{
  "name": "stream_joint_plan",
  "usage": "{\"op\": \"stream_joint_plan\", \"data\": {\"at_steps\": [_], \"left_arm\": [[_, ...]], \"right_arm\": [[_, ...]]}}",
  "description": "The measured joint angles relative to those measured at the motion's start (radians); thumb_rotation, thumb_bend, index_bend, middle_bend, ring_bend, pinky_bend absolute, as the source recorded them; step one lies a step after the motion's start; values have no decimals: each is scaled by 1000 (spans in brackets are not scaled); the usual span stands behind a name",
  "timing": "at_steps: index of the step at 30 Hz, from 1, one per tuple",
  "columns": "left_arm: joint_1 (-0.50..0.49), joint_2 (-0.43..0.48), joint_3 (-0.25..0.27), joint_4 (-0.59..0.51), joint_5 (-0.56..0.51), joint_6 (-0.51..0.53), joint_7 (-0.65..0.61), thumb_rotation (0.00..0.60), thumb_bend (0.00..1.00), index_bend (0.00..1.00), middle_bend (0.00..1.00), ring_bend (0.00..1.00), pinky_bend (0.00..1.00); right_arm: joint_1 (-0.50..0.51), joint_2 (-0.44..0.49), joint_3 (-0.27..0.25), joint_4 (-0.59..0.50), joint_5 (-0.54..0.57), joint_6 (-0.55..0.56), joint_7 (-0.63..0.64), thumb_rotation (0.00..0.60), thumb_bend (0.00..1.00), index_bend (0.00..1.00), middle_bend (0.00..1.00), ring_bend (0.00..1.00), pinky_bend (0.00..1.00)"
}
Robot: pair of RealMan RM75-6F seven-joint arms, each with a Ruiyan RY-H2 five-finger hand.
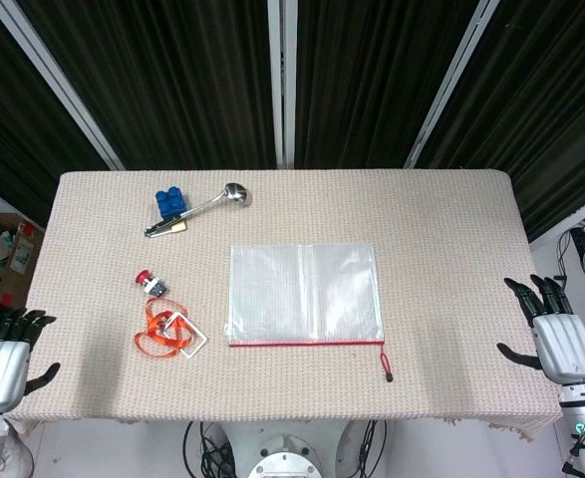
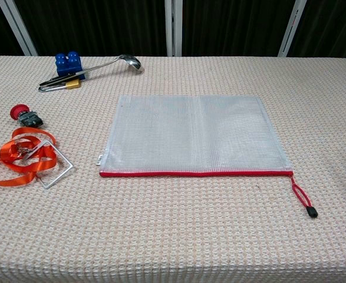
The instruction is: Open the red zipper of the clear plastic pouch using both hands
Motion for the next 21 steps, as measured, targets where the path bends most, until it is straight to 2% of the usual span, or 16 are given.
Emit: {"op": "stream_joint_plan", "data": {"at_steps": [15,21], "left_arm": [[25,-23,7,20,59,73,-69,600,159,276,225,140,180],[25,-34,16,17,67,61,-75,600,159,277,225,139,180]], "right_arm": [[45,6,-12,7,-128,24,22,600,33,112,193,6,58],[105,-61,-19,58,-166,-41,5,600,40,275,274,113,188]]}}
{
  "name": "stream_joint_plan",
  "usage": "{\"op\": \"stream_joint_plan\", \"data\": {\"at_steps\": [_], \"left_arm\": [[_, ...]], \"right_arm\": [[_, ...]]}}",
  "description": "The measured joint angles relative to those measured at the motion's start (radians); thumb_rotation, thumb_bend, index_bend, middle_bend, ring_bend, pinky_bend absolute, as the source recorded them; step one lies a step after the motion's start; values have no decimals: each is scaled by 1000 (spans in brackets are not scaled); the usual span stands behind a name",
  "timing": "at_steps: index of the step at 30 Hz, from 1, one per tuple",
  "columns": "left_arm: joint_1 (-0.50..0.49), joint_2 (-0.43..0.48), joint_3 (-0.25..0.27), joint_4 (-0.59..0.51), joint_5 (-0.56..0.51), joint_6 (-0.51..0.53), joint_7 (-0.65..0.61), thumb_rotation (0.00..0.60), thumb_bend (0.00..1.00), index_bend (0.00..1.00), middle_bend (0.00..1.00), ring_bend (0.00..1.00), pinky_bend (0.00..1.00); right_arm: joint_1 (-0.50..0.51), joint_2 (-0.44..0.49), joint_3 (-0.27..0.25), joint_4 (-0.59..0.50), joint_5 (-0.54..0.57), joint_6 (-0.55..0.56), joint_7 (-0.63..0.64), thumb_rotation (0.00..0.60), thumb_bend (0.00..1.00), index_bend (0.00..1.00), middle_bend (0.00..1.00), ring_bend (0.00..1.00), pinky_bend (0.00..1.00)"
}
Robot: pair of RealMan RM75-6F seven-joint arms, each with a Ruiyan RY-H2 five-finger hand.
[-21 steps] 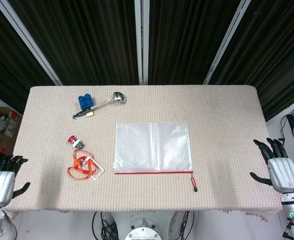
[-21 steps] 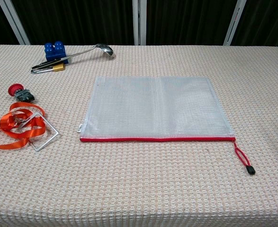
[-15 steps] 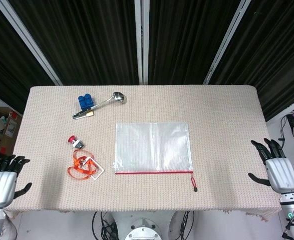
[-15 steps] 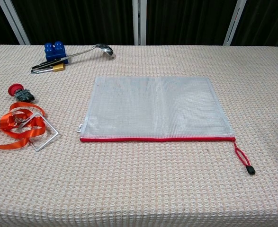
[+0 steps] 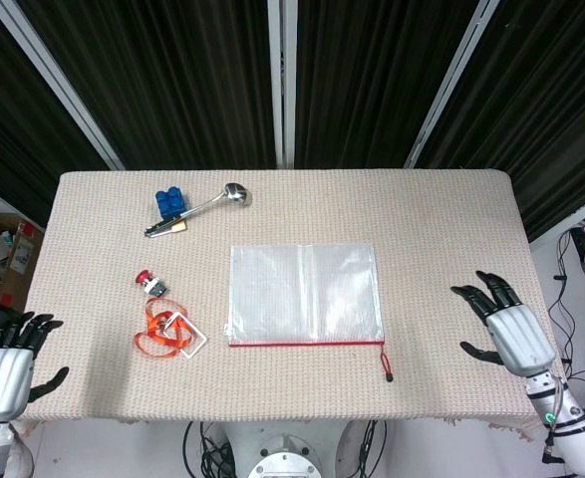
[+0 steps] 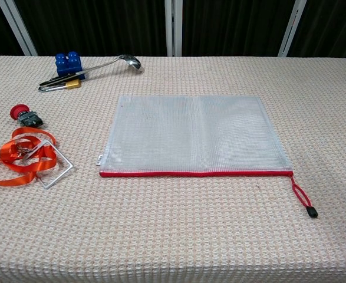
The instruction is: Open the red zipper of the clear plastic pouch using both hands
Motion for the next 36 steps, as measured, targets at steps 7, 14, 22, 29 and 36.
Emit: {"op": "stream_joint_plan", "data": {"at_steps": [7,14,22,29,36], "left_arm": [[-3,-10,0,1,-14,-20,-13,600,159,278,224,140,180],[-8,-14,0,0,-28,-41,-21,600,159,280,222,140,180],[-11,-13,-2,-5,-41,-56,-20,600,159,280,218,139,180],[-15,-12,-5,-7,-43,-60,-27,600,159,280,216,139,180],[-14,-11,-6,-3,-46,-60,-44,600,159,280,215,140,180]], "right_arm": [[100,-158,-13,171,-42,-109,-3,600,83,330,278,113,167],[169,-312,-43,399,-96,-130,72,600,153,360,261,73,104],[221,-465,-81,647,-141,-95,180,600,164,365,234,45,42],[247,-570,-102,813,-155,-40,253,600,180,367,227,40,14],[269,-642,-130,949,-166,-3,304,600,376,420,228,41,0]]}}
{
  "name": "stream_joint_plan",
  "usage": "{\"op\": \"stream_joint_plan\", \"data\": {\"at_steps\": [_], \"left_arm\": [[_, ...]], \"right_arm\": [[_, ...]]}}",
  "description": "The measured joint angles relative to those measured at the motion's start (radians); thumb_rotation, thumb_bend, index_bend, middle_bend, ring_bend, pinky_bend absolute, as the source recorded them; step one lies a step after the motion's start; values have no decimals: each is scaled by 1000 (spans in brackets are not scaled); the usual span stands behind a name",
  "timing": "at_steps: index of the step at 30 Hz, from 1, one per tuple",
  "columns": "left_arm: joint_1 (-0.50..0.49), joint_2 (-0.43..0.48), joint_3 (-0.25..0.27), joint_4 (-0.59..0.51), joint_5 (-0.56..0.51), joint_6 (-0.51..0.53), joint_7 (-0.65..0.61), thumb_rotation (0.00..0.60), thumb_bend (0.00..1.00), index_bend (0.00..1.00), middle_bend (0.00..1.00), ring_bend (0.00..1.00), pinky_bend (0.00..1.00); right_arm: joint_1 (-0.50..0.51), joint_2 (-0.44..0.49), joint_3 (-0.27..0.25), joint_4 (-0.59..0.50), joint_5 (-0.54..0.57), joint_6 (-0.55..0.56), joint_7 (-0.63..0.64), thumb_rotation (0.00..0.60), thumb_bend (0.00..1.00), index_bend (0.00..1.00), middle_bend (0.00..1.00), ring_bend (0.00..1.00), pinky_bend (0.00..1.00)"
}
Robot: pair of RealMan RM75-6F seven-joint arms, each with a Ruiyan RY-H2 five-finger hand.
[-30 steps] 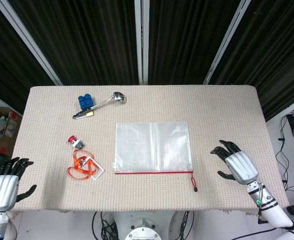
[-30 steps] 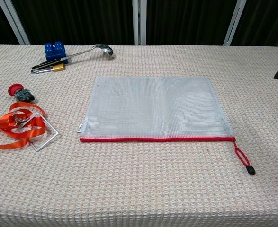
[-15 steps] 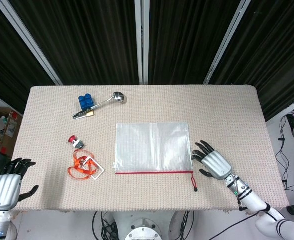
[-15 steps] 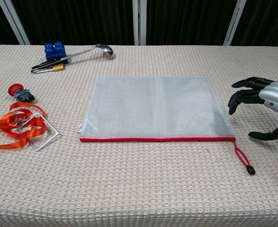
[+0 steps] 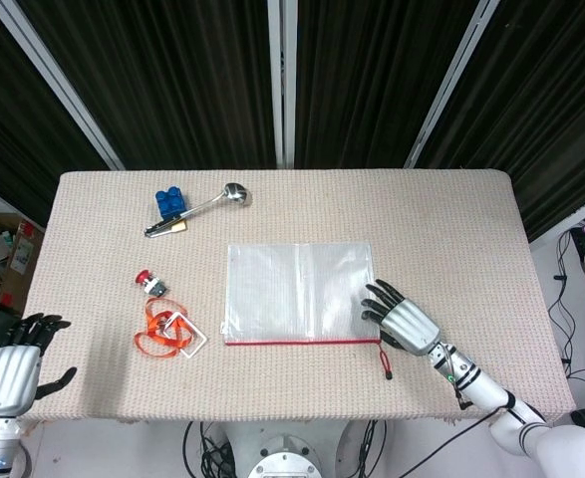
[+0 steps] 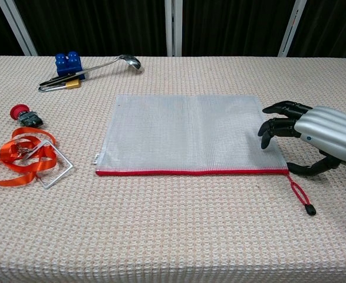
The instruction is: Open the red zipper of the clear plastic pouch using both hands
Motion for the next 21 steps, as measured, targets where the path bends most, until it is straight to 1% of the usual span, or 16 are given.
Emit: {"op": "stream_joint_plan", "data": {"at_steps": [2,4,5,7,8,12,17,21], "left_arm": [[1,0,0,2,1,2,-5,600,159,280,215,139,180],[2,1,-1,3,3,8,-10,600,159,280,215,139,180],[3,1,-1,4,5,10,-12,600,159,280,215,139,180],[3,3,-2,6,8,14,-18,600,158,280,214,140,180],[3,3,-2,7,9,15,-19,600,158,279,214,140,180],[2,4,-2,7,12,15,-19,600,159,279,214,140,180],[-4,6,-6,4,13,10,-18,600,159,279,215,139,180],[-13,7,-7,-4,20,2,-12,600,158,279,215,140,180]], "right_arm": [[4,-21,-6,38,-1,18,21,600,450,482,245,52,0],[7,-43,-7,77,1,42,45,600,534,568,288,82,0],[8,-52,-6,94,4,53,55,600,557,586,298,90,0],[11,-75,0,134,15,76,76,600,643,653,339,121,7],[12,-84,4,150,21,85,82,600,665,683,356,134,13],[16,-109,34,206,54,150,95,600,689,760,408,167,37],[19,-97,84,247,101,280,107,600,687,768,418,168,37],[21,-46,129,273,142,411,108,600,677,769,420,168,37]]}}
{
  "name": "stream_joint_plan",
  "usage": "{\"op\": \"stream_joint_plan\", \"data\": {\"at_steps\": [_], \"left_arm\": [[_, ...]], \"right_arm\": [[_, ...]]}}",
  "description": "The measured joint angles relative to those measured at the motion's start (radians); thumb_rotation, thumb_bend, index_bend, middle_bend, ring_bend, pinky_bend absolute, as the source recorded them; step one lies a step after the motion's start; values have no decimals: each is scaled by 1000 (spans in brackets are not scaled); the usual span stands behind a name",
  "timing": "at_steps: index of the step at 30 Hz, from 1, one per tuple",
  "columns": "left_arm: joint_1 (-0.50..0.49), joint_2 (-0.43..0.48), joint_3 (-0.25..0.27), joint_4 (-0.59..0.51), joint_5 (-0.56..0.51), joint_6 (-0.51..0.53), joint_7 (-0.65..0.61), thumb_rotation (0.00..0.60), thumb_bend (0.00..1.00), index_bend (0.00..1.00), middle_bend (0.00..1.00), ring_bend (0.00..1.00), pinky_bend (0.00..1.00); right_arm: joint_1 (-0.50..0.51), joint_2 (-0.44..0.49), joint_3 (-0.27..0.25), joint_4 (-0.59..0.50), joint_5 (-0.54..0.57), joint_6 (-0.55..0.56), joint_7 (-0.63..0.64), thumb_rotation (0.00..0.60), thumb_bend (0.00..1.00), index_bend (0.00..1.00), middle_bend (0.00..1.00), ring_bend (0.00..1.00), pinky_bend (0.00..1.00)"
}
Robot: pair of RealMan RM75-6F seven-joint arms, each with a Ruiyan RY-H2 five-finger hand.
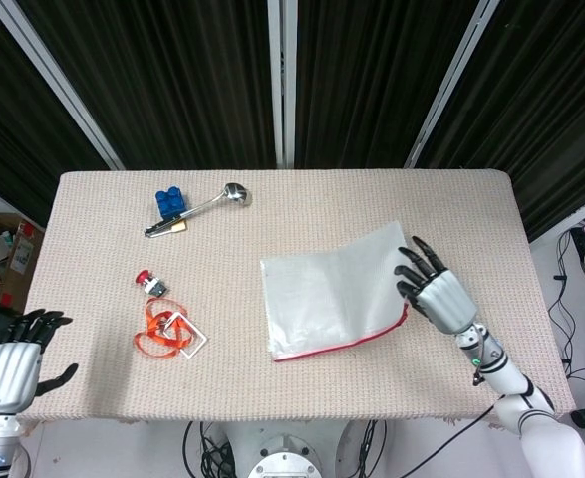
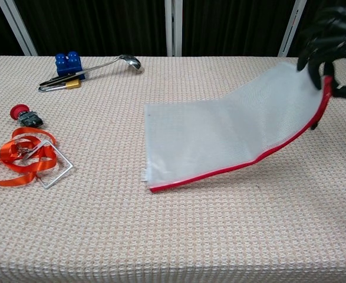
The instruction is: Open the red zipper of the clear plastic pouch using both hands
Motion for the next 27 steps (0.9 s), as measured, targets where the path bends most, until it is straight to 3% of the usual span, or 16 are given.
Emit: {"op": "stream_joint_plan", "data": {"at_steps": [7,13,18,27], "left_arm": [[-11,7,10,-16,11,-23,17,600,159,279,215,139,180],[-8,15,22,-31,16,-24,33,600,158,279,215,140,180],[-3,11,24,-30,12,-21,28,600,158,279,215,139,180],[9,6,29,-3,0,-17,-2,600,158,279,215,140,180]], "right_arm": [[20,171,57,35,57,151,-26,600,622,771,420,168,33],[118,246,44,-5,34,182,-58,600,525,777,424,168,63],[245,222,-11,-65,-47,152,-123,600,495,781,425,168,66],[422,27,-97,-101,-147,-39,-151,600,464,786,425,168,69]]}}
